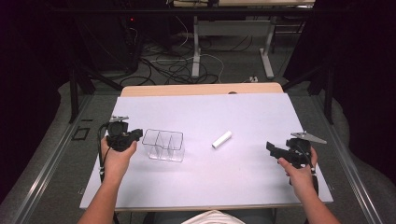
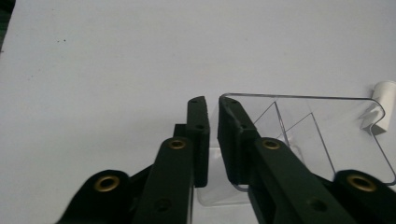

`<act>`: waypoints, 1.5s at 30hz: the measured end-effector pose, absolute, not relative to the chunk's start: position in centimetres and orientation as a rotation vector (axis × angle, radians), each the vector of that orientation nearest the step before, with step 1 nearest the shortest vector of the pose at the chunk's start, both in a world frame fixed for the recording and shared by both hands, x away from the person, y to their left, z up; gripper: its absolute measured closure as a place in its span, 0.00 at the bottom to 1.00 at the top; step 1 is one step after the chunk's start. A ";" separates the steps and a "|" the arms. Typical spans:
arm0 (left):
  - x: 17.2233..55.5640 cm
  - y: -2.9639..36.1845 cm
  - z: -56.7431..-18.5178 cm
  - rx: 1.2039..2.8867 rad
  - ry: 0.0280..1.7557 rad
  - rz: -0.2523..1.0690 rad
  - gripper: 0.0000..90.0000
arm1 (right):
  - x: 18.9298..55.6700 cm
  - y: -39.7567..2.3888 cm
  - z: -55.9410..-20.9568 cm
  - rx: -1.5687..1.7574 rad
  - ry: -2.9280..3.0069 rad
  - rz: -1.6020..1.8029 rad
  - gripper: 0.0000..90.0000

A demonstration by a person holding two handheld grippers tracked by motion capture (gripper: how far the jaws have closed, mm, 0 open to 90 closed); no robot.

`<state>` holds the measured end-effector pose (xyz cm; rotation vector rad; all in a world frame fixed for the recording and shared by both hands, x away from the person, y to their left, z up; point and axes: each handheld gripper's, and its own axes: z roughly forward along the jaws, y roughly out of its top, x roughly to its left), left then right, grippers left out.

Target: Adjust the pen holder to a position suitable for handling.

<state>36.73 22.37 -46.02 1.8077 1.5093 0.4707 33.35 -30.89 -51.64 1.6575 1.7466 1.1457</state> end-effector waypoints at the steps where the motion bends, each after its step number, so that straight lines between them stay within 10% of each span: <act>1: 36.8 22.4 -46.1 1.816 1.509 0.471 0.97 | 33.3 -30.9 -51.6 1.658 1.745 1.146 0.16; 45: 35.5 15.9 -47.8 1.915 1.449 0.300 1.00 | 33.7 -30.1 -51.8 1.653 1.765 1.141 0.17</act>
